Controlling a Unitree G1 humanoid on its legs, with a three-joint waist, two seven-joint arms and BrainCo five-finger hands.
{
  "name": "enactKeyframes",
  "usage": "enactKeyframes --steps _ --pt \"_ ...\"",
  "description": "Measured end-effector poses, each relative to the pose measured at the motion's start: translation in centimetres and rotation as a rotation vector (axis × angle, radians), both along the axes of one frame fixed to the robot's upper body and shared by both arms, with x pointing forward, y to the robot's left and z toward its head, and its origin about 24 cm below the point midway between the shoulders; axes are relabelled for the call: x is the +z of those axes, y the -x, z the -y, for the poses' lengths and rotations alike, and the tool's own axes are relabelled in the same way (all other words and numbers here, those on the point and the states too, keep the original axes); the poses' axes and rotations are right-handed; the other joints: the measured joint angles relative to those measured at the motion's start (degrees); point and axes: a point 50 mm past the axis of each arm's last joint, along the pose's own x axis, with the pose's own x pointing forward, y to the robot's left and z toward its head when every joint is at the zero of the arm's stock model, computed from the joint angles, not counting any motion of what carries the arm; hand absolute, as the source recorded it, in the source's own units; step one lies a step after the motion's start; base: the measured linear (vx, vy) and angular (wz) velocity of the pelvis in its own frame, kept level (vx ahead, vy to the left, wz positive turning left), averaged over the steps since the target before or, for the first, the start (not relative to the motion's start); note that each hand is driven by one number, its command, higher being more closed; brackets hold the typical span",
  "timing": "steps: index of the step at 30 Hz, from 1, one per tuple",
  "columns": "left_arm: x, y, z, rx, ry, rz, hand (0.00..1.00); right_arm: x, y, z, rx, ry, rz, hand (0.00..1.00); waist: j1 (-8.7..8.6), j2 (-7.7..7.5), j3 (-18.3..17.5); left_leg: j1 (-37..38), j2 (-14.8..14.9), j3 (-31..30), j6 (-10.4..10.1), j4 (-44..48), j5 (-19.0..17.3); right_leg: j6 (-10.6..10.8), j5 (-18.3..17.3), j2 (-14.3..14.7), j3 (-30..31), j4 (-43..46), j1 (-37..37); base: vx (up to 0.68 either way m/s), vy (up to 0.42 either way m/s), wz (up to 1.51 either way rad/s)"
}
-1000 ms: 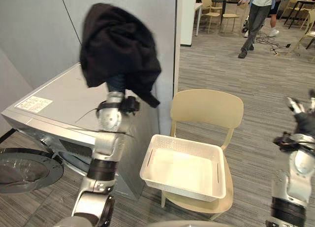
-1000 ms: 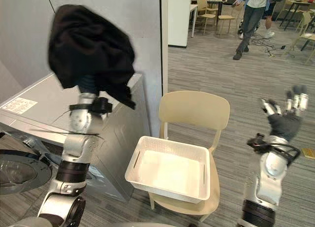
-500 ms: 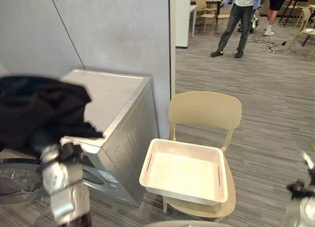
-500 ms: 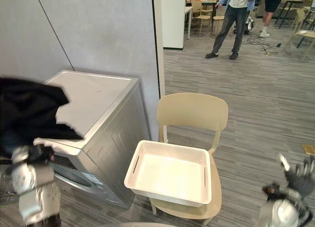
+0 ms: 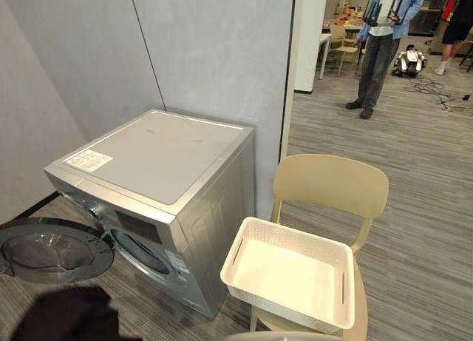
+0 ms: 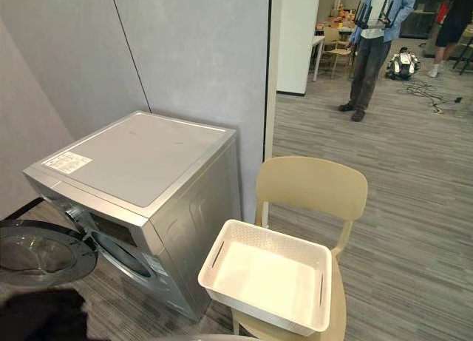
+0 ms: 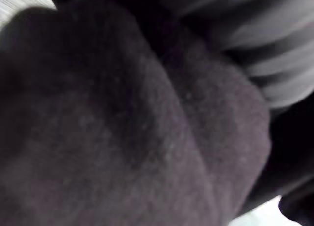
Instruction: Pick up the laundry basket with both hands and put the clothes into the washing machine.
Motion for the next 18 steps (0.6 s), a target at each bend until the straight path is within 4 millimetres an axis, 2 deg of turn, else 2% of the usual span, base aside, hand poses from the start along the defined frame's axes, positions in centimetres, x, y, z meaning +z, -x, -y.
enactKeyframes --steps 3,6,7,10,11,13,14,16,18 --pt "-3.3 2.3 2.9 0.015 0.204 -0.137 1.0 -1.1 0.9 -1.5 -0.018 -0.095 -0.046 0.0 -0.06 -0.11 0.0 0.3 -0.1 0.2 0.0 -0.6 0.0 -0.1 -0.3 0.0 0.2 -0.1 -0.1 0.04 0.003 -0.02" --pt "-5.1 3.8 5.4 0.033 0.37 -0.228 1.0 -2.1 0.4 -2.6 -0.032 -0.172 -0.074 0.0 -0.1 -0.56 0.4 1.8 -0.1 0.4 0.1 -1.3 0.0 -0.3 -0.2 0.4 1.2 -0.3 0.2 0.07 0.0 -0.17" --pt "-5.2 3.8 5.5 0.03 0.383 -0.235 1.0 -2.3 0.0 -2.7 -0.022 -0.187 -0.073 0.0 -0.11 -0.73 0.6 2.1 -0.1 0.4 0.1 -1.3 0.0 -0.3 -0.2 0.5 1.5 -0.3 0.4 0.07 -0.001 -0.1" --pt "-5.6 2.4 6.5 -0.044 0.414 -0.229 1.0 -3.0 -3.3 -3.6 0.146 -0.231 -0.049 0.0 -0.15 -1.32 2.2 2.4 -0.3 -0.4 0.2 -0.9 0.0 -0.1 -0.7 0.2 1.3 0.8 0.9 0.05 -0.003 0.09" --pt "-5.7 0.4 6.7 -0.109 0.412 -0.187 1.0 -3.0 -5.6 -3.6 0.266 -0.224 -0.014 0.0 -0.15 -1.45 4.7 1.4 -0.3 -1.6 0.4 0.7 -0.6 -0.5 -2.5 -0.4 0.6 3.7 0.3 0.0 -0.005 0.33" --pt "-5.5 -1.6 6.7 -0.15 0.397 -0.129 1.0 -2.9 -7.7 -3.5 0.378 -0.208 0.011 0.0 -0.13 -1.82 7.4 -1.6 0.1 -3.8 0.2 4.1 -0.8 -0.5 -4.8 -1.2 -1.1 8.0 -1.2 -0.03 -0.04 0.69" --pt "-5.2 -3.4 6.3 -0.163 0.37 -0.072 1.0 -2.8 -8.9 -3.3 0.473 -0.194 0.016 0.0 0.3 -1.82 9.7 -5.7 0.3 -7.0 0.0 7.7 -1.0 -0.9 -7.7 -2.1 -3.4 13.6 -3.7 -0.05 -0.102 0.92" --pt "-4.9 -4.9 6.3 -0.171 0.358 -0.03 1.0 -2.8 -9.7 -3.4 0.531 -0.186 0.019 0.0 1.27 -1.9 11.9 -8.8 0.4 -10.6 -0.4 9.3 -0.4 -1.6 -10.1 -2.7 -6.6 17.7 -5.5 -0.03 -0.123 1.04" --pt "-4.8 -6.2 6.7 -0.203 0.364 -0.004 1.0 -2.5 -10.8 -2.7 0.581 -0.156 0.024 0.0 1.95 -1.5 13.9 -12.1 -0.2 -13.3 0.3 8.4 3.2 -2.3 -12.2 -4.1 -11.3 21.0 -6.7 -0.08 -0.114 1.29"
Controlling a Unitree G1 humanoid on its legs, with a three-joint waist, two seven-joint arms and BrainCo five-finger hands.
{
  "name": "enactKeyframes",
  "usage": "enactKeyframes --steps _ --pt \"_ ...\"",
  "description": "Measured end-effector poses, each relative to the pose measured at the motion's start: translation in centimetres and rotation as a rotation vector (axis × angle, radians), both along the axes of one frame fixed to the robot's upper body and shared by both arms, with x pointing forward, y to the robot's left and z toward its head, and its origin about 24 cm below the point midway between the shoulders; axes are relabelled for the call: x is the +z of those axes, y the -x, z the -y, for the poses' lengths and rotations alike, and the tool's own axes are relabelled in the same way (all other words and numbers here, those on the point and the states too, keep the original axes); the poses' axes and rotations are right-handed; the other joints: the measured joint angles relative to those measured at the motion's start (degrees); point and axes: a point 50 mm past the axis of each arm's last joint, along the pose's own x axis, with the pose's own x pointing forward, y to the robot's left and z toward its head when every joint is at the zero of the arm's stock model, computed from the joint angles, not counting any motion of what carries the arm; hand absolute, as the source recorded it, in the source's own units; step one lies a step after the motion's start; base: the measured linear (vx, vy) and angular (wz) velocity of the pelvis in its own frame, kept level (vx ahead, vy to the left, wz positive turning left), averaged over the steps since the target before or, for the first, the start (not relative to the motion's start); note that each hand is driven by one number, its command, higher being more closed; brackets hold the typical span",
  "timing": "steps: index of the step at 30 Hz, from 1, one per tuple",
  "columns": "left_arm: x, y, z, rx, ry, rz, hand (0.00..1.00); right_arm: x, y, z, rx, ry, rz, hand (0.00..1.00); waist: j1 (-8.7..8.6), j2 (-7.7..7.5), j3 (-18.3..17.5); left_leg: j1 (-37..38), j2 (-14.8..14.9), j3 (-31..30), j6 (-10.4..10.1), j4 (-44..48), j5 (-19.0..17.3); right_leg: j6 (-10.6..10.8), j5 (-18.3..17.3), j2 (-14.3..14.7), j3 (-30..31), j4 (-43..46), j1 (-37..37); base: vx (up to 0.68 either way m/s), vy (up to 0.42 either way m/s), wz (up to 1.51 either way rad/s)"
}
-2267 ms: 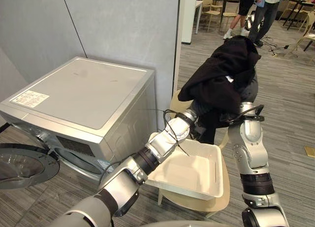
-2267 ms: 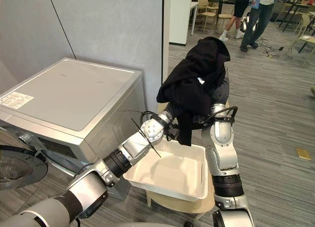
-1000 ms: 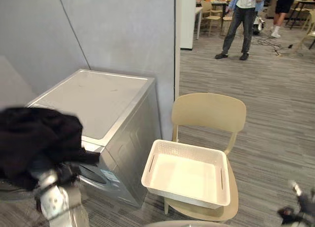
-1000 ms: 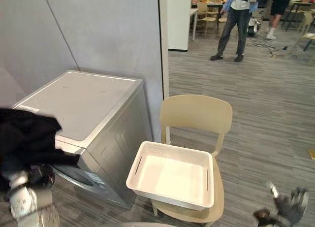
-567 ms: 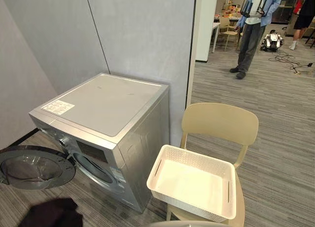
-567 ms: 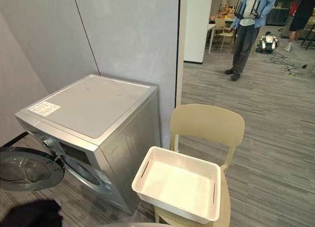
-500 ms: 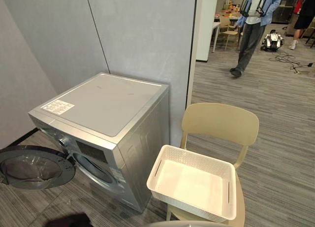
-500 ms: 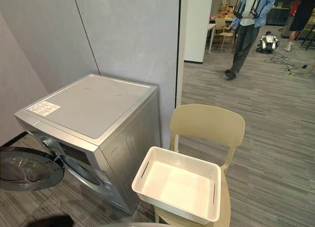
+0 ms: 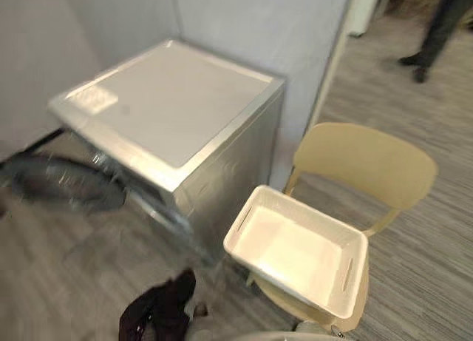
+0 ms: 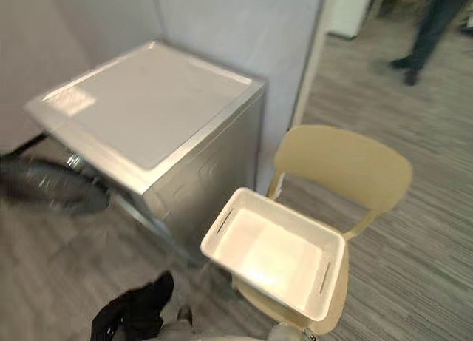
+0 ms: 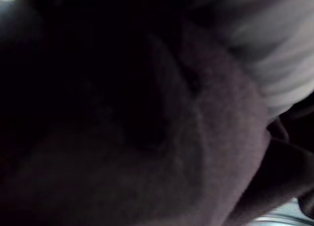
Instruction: Pick up the laundry basket with both hands and put the clothes into the washing machine.
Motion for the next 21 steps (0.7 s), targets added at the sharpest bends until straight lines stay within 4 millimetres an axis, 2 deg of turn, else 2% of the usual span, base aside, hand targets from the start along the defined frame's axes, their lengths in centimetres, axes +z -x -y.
enactKeyframes --steps 1,2,3,4,5,7,8,9,10,11,12,14,15,18,19,20,21 --pt "0.1 -0.4 0.0 -0.004 0.0 0.009 1.0 0.3 -1.1 0.3 0.014 0.016 0.031 0.0 -0.36 0.37 1.0 -1.4 -1.2 -1.1 0.8 -1.5 3.2 -0.3 -1.7 -1.7 -3.3 2.7 -0.4 -0.15 -0.097 1.64" --pt "0.2 -0.6 0.0 -0.01 -0.006 0.018 1.0 0.5 -2.2 0.4 0.03 0.023 0.055 0.0 -0.57 0.32 1.1 -1.9 -2.9 -2.1 2.0 -6.3 10.4 -1.0 -2.5 -3.8 -7.5 3.9 -0.2 -0.15 -0.064 1.65" --pt "0.3 -0.9 0.0 -0.018 -0.008 0.026 1.0 0.5 -2.4 0.3 0.033 0.024 0.061 0.0 -0.53 -0.84 1.6 -2.1 -2.9 -0.8 2.7 -5.8 9.9 -1.9 -2.4 -5.3 -9.4 3.8 0.2 -0.07 -0.025 1.37" --pt "0.3 -1.2 -0.2 -0.011 -0.013 0.032 1.0 0.8 -4.0 0.0 0.054 0.025 0.103 0.0 0.7 -0.87 1.5 -3.8 -1.6 5.2 4.1 4.0 2.8 -2.3 -1.8 -5.9 -11.3 3.6 1.1 0.0 -0.028 1.16" --pt "0.3 -1.2 -0.2 -0.009 -0.008 0.027 1.0 1.0 -4.7 -0.2 0.045 0.03 0.115 0.0 0.97 -0.48 1.5 -4.7 0.4 9.0 4.4 11.9 -1.9 -2.3 -1.3 -6.1 -14.7 2.9 2.9 -0.01 -0.029 1.1" --pt "0.3 -1.1 -0.3 -0.008 -0.005 0.022 1.0 0.9 -4.6 -0.2 0.046 0.025 0.111 0.0 0.78 -0.27 1.4 -3.7 3.6 13.2 4.8 17.9 -5.3 -2.4 0.3 -6.4 -19.3 1.4 5.4 -0.08 0.022 1.08" --pt "0.2 -1.1 -0.3 -0.011 -0.002 0.016 1.0 0.8 -4.4 -0.2 0.041 0.023 0.103 0.0 0.68 -0.25 1.3 -3.1 4.7 14.1 4.8 19.3 -6.0 -2.2 0.9 -6.5 -20.7 0.6 6.2 -0.05 0.133 1.06" --pt "0.0 -1.0 0.2 -0.025 0.014 0.002 1.0 0.7 -4.2 0.1 0.019 0.023 0.094 0.0 0.55 -0.09 1.2 -1.6 6.8 15.5 5.0 21.1 -7.4 -1.2 2.4 -6.6 -22.7 -0.7 7.6 0.0 0.216 0.97" --pt "-0.3 -0.7 0.5 -0.035 0.029 -0.015 1.0 0.6 -3.7 0.6 -0.011 0.025 0.073 0.0 0.48 0.84 0.4 0.0 7.8 16.3 2.4 18.2 -8.5 -0.2 4.3 -6.4 -24.4 -2.4 8.3 0.0 0.285 0.91" --pt "-0.3 -0.7 0.7 -0.045 0.035 -0.023 1.0 0.5 -3.4 0.9 -0.026 0.03 0.063 0.0 0.29 1.46 0.0 1.2 7.1 16.0 -0.7 14.4 -9.0 0.6 5.5 -6.3 -25.1 -3.4 8.6 0.03 0.41 1.01" --pt "-0.4 -0.8 0.8 -0.097 0.032 -0.034 1.0 0.1 -3.0 0.8 -0.061 -0.003 0.025 0.0 -0.48 0.54 -1.0 3.8 2.7 15.8 -0.7 6.2 -8.7 1.4 9.5 -6.2 -26.2 -8.1 9.5 0.02 0.349 0.74" --pt "-0.3 -0.9 0.2 -0.142 0.008 -0.038 1.0 -0.2 -2.6 0.0 -0.07 -0.033 0.009 0.0 -0.5 0.23 -1.1 3.9 0.8 14.4 -0.2 4.7 -8.2 0.0 11.0 -5.5 -25.1 -11.2 9.9 0.0 0.312 0.59" --pt "-0.1 -1.0 -0.4 -0.19 -0.015 -0.044 1.0 -0.4 -1.9 -0.6 -0.078 -0.058 -0.017 0.0 -0.55 -1.37 -2.0 3.9 -1.8 13.1 0.2 4.9 -8.4 0.7 12.8 -6.5 -23.6 -13.1 11.4 0.0 0.228 0.54" --pt "0.0 -1.5 -0.7 -0.248 -0.036 -0.036 1.0 -0.4 -1.9 -0.3 -0.077 -0.052 -0.021 0.0 -0.29 -1.79 -2.7 4.1 -4.6 12.0 1.8 5.6 -9.1 0.3 14.2 -9.4 -23.1 -11.4 12.2 -0.01 0.238 0.38" --pt "0.0 -1.6 -0.3 -0.266 -0.028 -0.033 1.0 -0.3 -2.2 0.0 -0.074 -0.045 -0.015 0.0 -0.31 -2.19 -2.9 3.8 -5.9 11.4 3.0 6.1 -9.7 0.4 14.3 -11.2 -23.2 -9.7 11.9 -0.05 0.175 0.35" --pt "0.0 -1.7 0.1 -0.287 -0.023 -0.031 1.0 -0.2 -2.3 0.6 -0.069 -0.031 -0.013 0.0 -0.56 -1.43 -3.1 2.4 -7.5 10.2 4.7 7.2 -10.8 -0.2 14.6 -14.0 -22.7 -6.1 11.6 -0.11 0.246 0.43" --pt "0.0 -1.8 0.3 -0.3 -0.018 -0.029 1.0 -0.1 -2.1 0.9 -0.071 -0.019 -0.013 0.0 -0.7 -1.13 -2.9 1.8 -8.2 9.6 5.2 7.4 -11.3 -2.3 14.9 -15.0 -21.6 -4.1 11.1 -0.11 0.179 0.59"
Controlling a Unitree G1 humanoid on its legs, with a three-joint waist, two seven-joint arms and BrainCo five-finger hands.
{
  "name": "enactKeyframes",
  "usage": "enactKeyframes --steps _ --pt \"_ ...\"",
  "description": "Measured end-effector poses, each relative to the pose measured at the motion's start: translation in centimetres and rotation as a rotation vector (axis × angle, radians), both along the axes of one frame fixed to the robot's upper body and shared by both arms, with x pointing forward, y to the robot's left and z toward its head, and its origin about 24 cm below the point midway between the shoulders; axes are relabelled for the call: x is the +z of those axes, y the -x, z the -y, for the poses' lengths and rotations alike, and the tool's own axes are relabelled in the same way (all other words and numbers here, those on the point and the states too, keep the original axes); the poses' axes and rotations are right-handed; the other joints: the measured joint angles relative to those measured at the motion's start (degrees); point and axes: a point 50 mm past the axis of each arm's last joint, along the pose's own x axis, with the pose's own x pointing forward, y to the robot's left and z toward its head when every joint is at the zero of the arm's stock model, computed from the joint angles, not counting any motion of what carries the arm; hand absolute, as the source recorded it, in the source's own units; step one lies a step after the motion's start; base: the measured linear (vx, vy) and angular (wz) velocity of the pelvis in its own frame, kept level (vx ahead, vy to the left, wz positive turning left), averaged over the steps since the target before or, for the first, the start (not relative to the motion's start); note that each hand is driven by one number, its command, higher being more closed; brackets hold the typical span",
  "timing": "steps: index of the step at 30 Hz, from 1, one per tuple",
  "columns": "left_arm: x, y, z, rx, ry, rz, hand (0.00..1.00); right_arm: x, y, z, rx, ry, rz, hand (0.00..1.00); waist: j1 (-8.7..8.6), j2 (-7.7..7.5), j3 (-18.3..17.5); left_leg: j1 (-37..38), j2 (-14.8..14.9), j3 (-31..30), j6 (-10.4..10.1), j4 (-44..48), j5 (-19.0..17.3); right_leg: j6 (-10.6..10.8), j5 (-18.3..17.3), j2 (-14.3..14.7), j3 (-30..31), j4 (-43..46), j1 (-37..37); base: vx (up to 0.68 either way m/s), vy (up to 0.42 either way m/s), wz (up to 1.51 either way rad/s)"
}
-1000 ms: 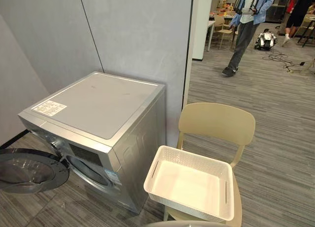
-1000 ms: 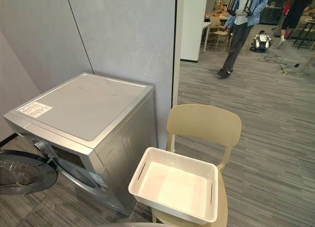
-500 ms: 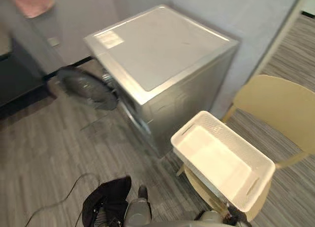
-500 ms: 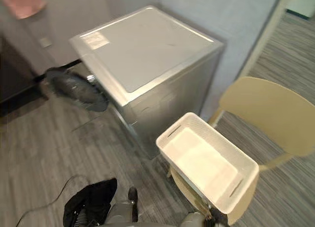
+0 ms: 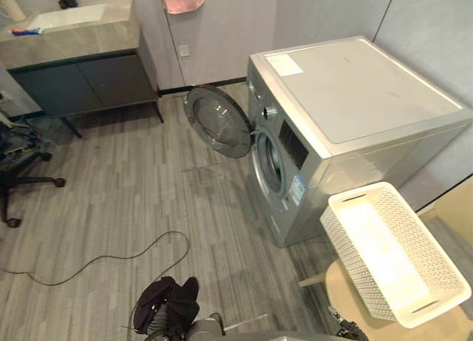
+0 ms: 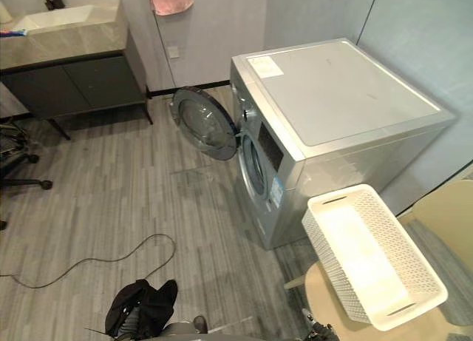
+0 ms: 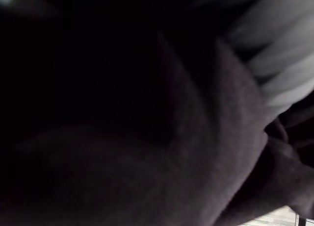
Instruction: Pick up the laundry basket with both hands and put the clothes into the washing machine.
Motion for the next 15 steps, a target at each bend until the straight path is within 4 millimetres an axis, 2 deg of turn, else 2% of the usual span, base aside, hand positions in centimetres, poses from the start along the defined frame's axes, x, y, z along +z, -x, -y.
enactKeyframes --steps 1,2,3,4,5,6,7,8,9,10,11,12,13,14,15 --pt "-0.1 -0.1 0.5 -0.021 0.013 0.0 1.0 0.2 0.0 0.6 -0.001 0.019 0.004 0.0 -0.35 0.79 0.2 0.0 -0.8 -1.4 0.7 0.1 -0.4 -7.2 0.1 -0.8 3.8 3.0 -1.3 -0.06 0.208 0.74" --pt "-0.1 -0.1 1.1 -0.06 0.023 0.002 1.0 0.4 0.3 1.6 -0.005 0.046 -0.001 0.0 -1.28 2.48 0.4 0.7 -1.2 -3.4 1.6 0.1 -0.6 -11.8 0.8 -0.1 13.9 7.8 -4.6 0.01 0.172 0.82" --pt "-0.1 -0.2 1.3 -0.077 0.023 0.002 1.0 0.4 0.5 1.8 -0.006 0.049 -0.001 0.0 -1.54 2.69 0.6 1.1 -0.9 -4.9 2.0 0.2 -0.7 -10.0 -1.4 2.5 21.3 10.3 -6.5 0.03 0.116 0.79" --pt "0.0 0.1 0.5 -0.079 0.0 -0.007 1.0 0.3 0.2 1.0 0.002 0.026 0.012 0.0 -1.6 2.91 1.0 1.6 -0.8 -6.0 2.7 -0.2 -0.4 -7.6 -7.2 8.0 29.4 15.3 -9.8 0.02 0.006 0.55" --pt "0.0 0.3 -0.5 -0.068 -0.022 -0.013 1.0 -0.1 0.1 -0.8 0.007 -0.025 0.021 0.0 -1.58 0.74 1.8 2.8 -0.9 -6.2 2.8 -1.0 -0.3 -8.0 -12.0 12.8 31.6 18.6 -11.9 0.01 -0.03 0.41" --pt "0.1 0.4 -0.8 -0.054 -0.027 -0.014 1.0 -0.3 0.2 -1.6 0.001 -0.047 0.02 0.0 -1.61 -0.06 2.0 3.1 -0.8 -6.4 2.8 -1.1 -0.3 -7.3 -13.8 14.1 32.0 18.8 -12.4 0.02 -0.063 0.25" --pt "0.2 0.5 -1.4 -0.032 -0.038 -0.013 1.0 -0.3 0.3 -2.2 -0.033 -0.07 0.03 0.0 -1.63 -1.35 2.4 3.4 -0.8 -6.7 2.8 -1.2 -0.3 -4.8 -17.0 16.7 31.7 17.3 -13.5 0.02 -0.095 0.14" --pt "0.3 0.2 -1.8 -0.021 -0.047 -0.007 1.0 -0.4 0.4 -2.5 -0.041 -0.08 0.028 0.0 -1.7 -2.65 2.8 3.1 -1.3 -6.8 2.7 -1.3 -0.3 -2.5 -18.8 18.4 30.6 11.1 -13.9 0.01 -0.12 0.15" --pt "0.4 -0.1 -2.1 -0.019 -0.053 0.0 1.0 -0.4 0.4 -2.7 -0.048 -0.086 0.029 0.0 -1.8 -3.71 2.8 2.5 -2.0 -7.2 2.6 -1.2 -0.3 -2.9 -18.0 18.6 30.0 7.3 -13.3 -0.02 -0.13 0.65" --pt "0.2 -0.6 -1.3 -0.03 -0.029 -0.004 1.0 -0.6 1.4 -3.0 -0.094 -0.098 0.013 0.0 -3.1 -3.82 2.5 1.7 -2.0 -6.6 2.3 2.1 -0.4 -1.2 -17.9 17.9 24.9 5.1 -11.5 0.06 -0.107 0.73" --pt "0.4 -1.5 -0.9 -0.041 -0.017 0.024 1.0 -0.7 2.6 -2.8 -0.149 -0.092 -0.005 0.0 -2.96 -3.47 2.8 2.5 -1.4 -3.8 3.2 7.8 -2.6 0.7 -17.1 17.4 22.7 5.3 -10.3 0.17 -0.101 0.71" --pt "0.3 -1.6 -0.4 -0.041 -0.003 0.028 1.0 -0.7 2.9 -2.6 -0.154 -0.087 -0.008 0.0 -3.04 -2.56 3.0 4.4 -0.9 -3.5 3.4 7.5 -4.1 0.9 -16.8 17.2 21.7 7.6 -10.1 0.21 -0.048 0.2" --pt "0.3 -2.1 0.5 -0.04 0.02 0.039 1.0 -0.4 2.8 -1.9 -0.164 -0.066 0.008 0.0 -2.98 -0.16 3.6 7.0 0.6 -4.0 2.7 3.4 -7.5 0.7 -18.2 16.9 20.9 15.6 -13.8 0.09 -0.034 0.06" --pt "0.4 -2.6 0.7 -0.026 0.026 0.052 1.0 -0.5 2.8 -2.1 -0.201 -0.084 0.012 0.0 -3.02 -0.22 3.7 7.9 0.8 -4.5 2.3 2.2 -7.9 -2.0 -20.5 17.7 23.5 13.5 -16.5 0.03 -0.082 0.3" --pt "0.5 -2.9 0.5 -0.033 0.022 0.059 1.0 -0.6 3.3 -2.6 -0.211 -0.094 -0.001 0.0 -3.84 -0.86 3.4 8.3 1.1 -6.2 1.3 2.2 -8.9 -4.0 -17.7 20.1 26.4 8.8 -17.1 0.05 -0.118 0.37"
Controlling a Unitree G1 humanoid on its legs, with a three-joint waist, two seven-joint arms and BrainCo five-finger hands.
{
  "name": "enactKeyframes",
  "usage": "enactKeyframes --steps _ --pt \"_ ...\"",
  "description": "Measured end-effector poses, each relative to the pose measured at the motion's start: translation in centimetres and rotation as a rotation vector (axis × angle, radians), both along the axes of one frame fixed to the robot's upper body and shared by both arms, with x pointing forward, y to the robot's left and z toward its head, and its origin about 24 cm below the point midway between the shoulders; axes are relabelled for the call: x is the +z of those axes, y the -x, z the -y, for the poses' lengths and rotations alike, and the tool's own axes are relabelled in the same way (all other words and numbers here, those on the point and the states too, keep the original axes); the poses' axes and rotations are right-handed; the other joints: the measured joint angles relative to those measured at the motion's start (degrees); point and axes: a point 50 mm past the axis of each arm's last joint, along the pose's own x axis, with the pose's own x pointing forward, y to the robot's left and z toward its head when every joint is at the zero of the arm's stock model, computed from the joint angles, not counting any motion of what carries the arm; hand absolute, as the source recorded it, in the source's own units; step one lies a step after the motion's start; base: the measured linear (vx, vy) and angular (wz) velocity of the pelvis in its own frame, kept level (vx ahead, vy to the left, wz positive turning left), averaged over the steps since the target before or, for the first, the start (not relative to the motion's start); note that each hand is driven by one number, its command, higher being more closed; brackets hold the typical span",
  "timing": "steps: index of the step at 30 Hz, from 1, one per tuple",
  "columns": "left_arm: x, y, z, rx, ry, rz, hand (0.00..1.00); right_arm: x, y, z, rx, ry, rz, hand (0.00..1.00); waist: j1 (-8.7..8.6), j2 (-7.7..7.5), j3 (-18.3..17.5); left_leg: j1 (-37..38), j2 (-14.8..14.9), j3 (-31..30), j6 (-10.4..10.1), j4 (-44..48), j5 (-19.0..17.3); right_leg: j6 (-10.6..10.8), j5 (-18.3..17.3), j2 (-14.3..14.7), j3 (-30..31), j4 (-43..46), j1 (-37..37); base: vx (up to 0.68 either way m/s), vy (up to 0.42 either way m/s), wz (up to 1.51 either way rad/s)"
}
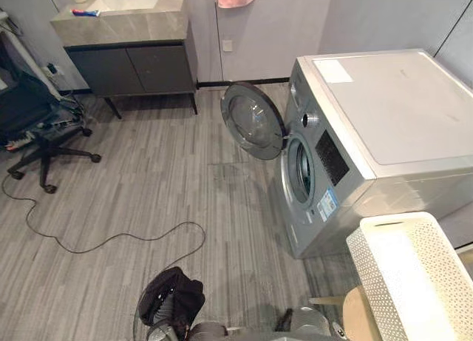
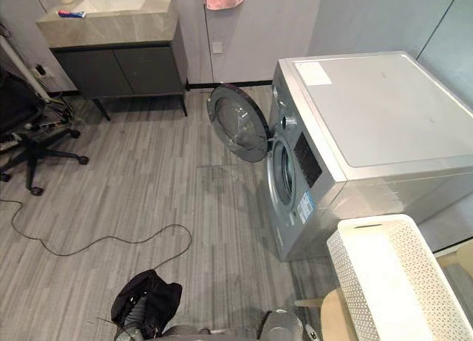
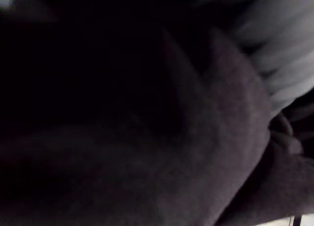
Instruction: Pick up the laundry basket with both hands and put the clothes into the washing machine.
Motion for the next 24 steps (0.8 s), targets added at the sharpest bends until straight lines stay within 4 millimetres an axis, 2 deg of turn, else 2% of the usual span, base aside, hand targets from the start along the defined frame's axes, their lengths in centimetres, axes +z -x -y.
enactKeyframes --steps 1,2,3,4,5,6,7,8,9,10,11,13,14,15,16,17,18,19,20,21,22,23,24 --pt "0.0 0.0 0.0 0.0 0.0 0.002 1.0 0.0 0.3 -0.1 -0.007 -0.005 -0.007 0.0 -0.24 -0.28 -0.2 0.1 0.0 -0.4 -0.1 0.2 -0.2 -0.4 0.5 0.4 0.4 -0.2 0.2 0.21 -0.196 0.74" --pt "0.0 0.1 0.5 0.004 0.011 0.005 1.0 -0.2 1.1 -0.6 -0.03 -0.018 -0.022 0.0 -0.76 -0.61 -1.7 1.1 1.6 -2.2 -1.4 1.5 -1.2 -0.8 0.7 2.5 -0.2 -2.1 2.1 0.39 -0.195 0.37" --pt "0.0 0.6 0.9 0.015 0.021 0.008 1.0 0.0 1.5 0.1 -0.06 -0.001 -0.02 0.0 -0.51 1.54 -3.5 -2.0 3.9 -2.4 -3.9 10.0 -3.4 -1.0 0.6 5.6 -1.0 -4.9 3.2 0.43 -0.175 0.25" --pt "0.0 0.7 1.2 0.019 0.027 0.015 1.0 0.1 1.2 0.6 -0.062 0.016 -0.008 0.0 -0.56 2.47 -3.8 -4.8 5.2 -2.9 -4.9 16.8 -4.3 -1.2 0.4 6.9 -1.3 -5.8 3.7 0.5 -0.103 -0.17" --pt "0.1 0.5 1.4 0.022 0.043 0.028 1.0 0.4 0.3 1.2 -0.058 0.038 0.023 0.0 -0.39 3.97 -3.6 -9.5 7.2 -3.8 -7.6 28.7 -2.7 -2.3 0.2 9.0 -1.1 -6.5 5.6 0.37 -0.048 -0.18" --pt "0.1 0.6 1.3 0.03 0.046 0.029 1.0 0.4 -0.1 1.2 -0.056 0.042 0.035 0.0 -0.3 4.43 -3.4 -11.3 8.1 -4.8 -10.2 34.0 -0.4 -2.8 0.0 9.9 -0.9 -6.9 7.0 0.37 -0.035 -0.45" --pt "0.0 0.9 1.2 0.043 0.047 0.021 1.0 0.6 -0.6 1.4 -0.047 0.05 0.051 0.0 0.47 4.8 -3.1 -14.0 9.1 -5.7 -11.6 43.1 7.0 -3.1 -0.2 11.5 1.0 -8.5 10.4 0.39 0.004 -0.78" --pt "0.0 1.4 0.9 0.049 0.039 0.016 1.0 0.7 -1.1 1.4 -0.022 0.053 0.061 0.0 1.59 4.09 -2.6 -16.3 9.8 -5.4 -11.2 50.3 9.0 -3.1 -0.2 12.1 3.5 -10.6 13.9 0.36 0.029 -0.93" --pt "-0.1 1.8 0.7 0.052 0.033 0.008 1.0 0.7 -1.7 1.3 -0.009 0.053 0.075 0.0 2.07 3.93 -2.6 -17.2 10.0 -4.3 -9.8 52.4 8.0 -3.1 -0.2 11.9 4.9 -11.7 15.4 0.42 0.075 -1.07" --pt "-0.1 2.3 0.3 0.066 0.026 -0.002 1.0 0.8 -2.4 1.1 0.009 0.052 0.086 0.0 2.36 3.3 -2.6 -19.0 10.8 -1.1 -5.7 52.7 5.4 -2.7 0.0 10.9 7.2 -13.6 18.0 0.35 0.128 -0.96" --pt "-0.1 2.6 -0.1 0.083 0.017 -0.006 1.0 0.8 -3.0 0.8 0.024 0.049 0.096 0.0 2.53 2.66 -2.6 -21.4 11.3 0.9 -2.7 49.8 3.7 -1.8 0.6 9.5 9.4 -15.7 20.0 0.35 0.159 -0.89" --pt "-0.1 2.8 -0.7 0.113 0.008 0.001 1.0 0.9 -4.0 0.4 0.027 0.04 0.115 0.0 2.83 1.78 -2.2 -23.7 11.8 1.8 -1.6 41.8 2.8 -0.5 1.3 7.2 11.5 -17.6 22.1 0.37 0.24 -0.73" --pt "-0.1 3.1 -1.3 0.129 -0.009 -0.004 1.0 0.8 -4.0 0.2 0.022 0.032 0.109 0.0 2.95 1.32 -2.1 -23.8 12.3 1.4 -1.6 30.3 3.0 0.1 1.7 5.3 13.0 -17.9 23.2 0.44 0.374 -0.96" --pt "-0.2 3.7 -1.5 0.152 -0.012 -0.023 1.0 0.8 -3.9 0.3 0.018 0.039 0.11 0.0 3.5 1.41 -2.1 -22.1 13.7 -0.2 -0.9 13.6 5.6 1.2 2.1 3.8 14.3 -18.0 24.2 0.43 0.485 -0.89" --pt "-0.3 3.9 -1.5 0.17 -0.009 -0.028 1.0 0.7 -3.4 0.4 0.014 0.043 0.102 0.0 4.09 1.48 -2.2 -21.0 14.2 -1.2 -0.1 8.3 7.0 2.0 1.9 3.1 14.7 -18.0 24.9 0.37 0.481 -1.01" --pt "-0.4 4.8 -1.4 0.202 -0.008 -0.053 1.0 0.7 -2.7 0.4 0.008 0.049 0.086 0.0 4.7 1.57 -2.8 -20.7 14.8 -4.4 0.2 4.1 7.3 5.1 0.3 1.6 16.0 -18.0 25.8 0.46 0.676 -0.88" --pt "-0.7 6.2 -1.7 0.215 -0.015 -0.096 1.0 0.5 -2.3 0.3 0.003 0.04 0.07 0.0 5.02 1.19 -3.9 -23.1 13.0 -5.3 -2.0 8.4 12.3 7.7 -2.5 -1.1 17.7 -17.9 26.2 0.41 0.581 -0.75" --pt "-0.7 6.5 -2.2 0.212 -0.025 -0.116 1.0 0.3 -2.0 -0.3 -0.001 0.019 0.055 0.0 4.32 -0.06 -4.5 -24.1 11.8 -5.4 -3.5 10.7 13.0 7.9 -2.6 -2.4 18.7 -17.7 26.3 0.33 0.465 -0.31" --pt "-0.7 6.9 -2.7 0.214 -0.035 -0.13 1.0 0.1 -1.6 -0.9 -0.001 -0.007 0.037 0.0 3.88 -1.35 -5.2 -24.7 10.7 -5.2 -6.0 12.1 12.7 6.8 -1.8 -3.6 19.9 -17.2 26.0 0.31 0.424 0.0" --pt "-0.6 6.8 -3.4 0.205 -0.051 -0.135 1.0 -0.2 -1.0 -1.3 -0.011 -0.031 0.011 0.0 3.75 -3.24 -6.5 -24.5 9.2 -3.3 -8.4 12.7 10.8 5.6 3.2 -5.5 22.2 -14.7 24.1 0.29 0.408 0.06" --pt "-0.6 6.6 -3.5 0.199 -0.051 -0.134 1.0 -0.2 -0.7 -1.2 -0.027 -0.031 0.004 0.0 3.84 -3.33 -6.6 -24.1 8.7 -2.8 -8.3 12.6 10.3 6.0 5.9 -5.9 23.0 -13.8 23.4 0.43 0.618 0.03" --pt "-0.7 6.5 -3.3 0.174 -0.05 -0.144 1.0 -0.3 -0.4 -1.0 -0.055 -0.03 -0.001 0.0 4.07 -2.92 -6.6 -22.9 7.7 -2.4 -7.5 12.2 9.3 6.8 11.6 -6.4 24.4 -11.9 22.1 0.32 0.495 -0.17" --pt "-0.8 6.2 -3.1 0.153 -0.048 -0.146 1.0 -0.2 -0.4 -0.9 -0.059 -0.031 0.007 0.0 4.0 -2.79 -6.8 -21.1 7.2 -0.2 -6.2 11.0 8.5 6.3 17.0 -7.3 26.2 -8.5 19.3 0.3 0.473 -0.3"
